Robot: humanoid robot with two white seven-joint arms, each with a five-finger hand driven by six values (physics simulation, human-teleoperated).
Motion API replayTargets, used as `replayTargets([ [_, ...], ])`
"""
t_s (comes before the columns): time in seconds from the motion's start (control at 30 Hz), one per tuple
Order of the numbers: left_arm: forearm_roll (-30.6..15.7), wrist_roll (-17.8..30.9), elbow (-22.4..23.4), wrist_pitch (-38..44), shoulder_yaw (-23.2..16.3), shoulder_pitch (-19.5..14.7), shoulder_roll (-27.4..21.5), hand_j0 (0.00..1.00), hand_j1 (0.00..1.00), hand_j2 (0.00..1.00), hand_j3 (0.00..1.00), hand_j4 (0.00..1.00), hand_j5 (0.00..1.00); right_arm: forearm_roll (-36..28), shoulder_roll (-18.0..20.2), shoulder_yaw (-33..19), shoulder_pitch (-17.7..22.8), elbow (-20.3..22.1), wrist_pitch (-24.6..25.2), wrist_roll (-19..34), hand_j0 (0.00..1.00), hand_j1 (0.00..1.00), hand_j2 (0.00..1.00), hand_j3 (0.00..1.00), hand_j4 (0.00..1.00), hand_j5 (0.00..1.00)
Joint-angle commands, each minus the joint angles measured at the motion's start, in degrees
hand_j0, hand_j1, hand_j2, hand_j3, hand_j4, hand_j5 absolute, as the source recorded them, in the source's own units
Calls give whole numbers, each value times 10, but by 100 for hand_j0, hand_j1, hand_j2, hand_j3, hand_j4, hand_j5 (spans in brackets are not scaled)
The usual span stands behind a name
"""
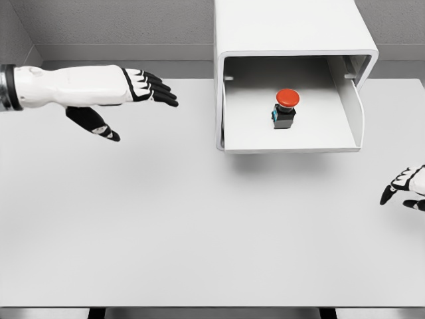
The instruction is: Slide open multi-storey tabletop storage cabinets and put open load switch and slide close multi-storey tabletop storage cabinets
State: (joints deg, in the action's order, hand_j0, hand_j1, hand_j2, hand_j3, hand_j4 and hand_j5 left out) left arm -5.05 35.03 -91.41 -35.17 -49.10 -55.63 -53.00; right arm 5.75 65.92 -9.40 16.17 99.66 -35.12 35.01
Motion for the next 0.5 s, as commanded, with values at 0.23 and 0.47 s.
replayTargets([
  [0.23,-3,0,26,2,-6,-1,1,100,100,100,100,100,100,6,3,120,-102,11,1,0,56,56,56,56,56,56],
  [0.47,-3,0,30,2,-35,-20,4,100,100,100,100,100,100,4,3,135,-135,12,1,0,56,56,56,56,56,56],
])
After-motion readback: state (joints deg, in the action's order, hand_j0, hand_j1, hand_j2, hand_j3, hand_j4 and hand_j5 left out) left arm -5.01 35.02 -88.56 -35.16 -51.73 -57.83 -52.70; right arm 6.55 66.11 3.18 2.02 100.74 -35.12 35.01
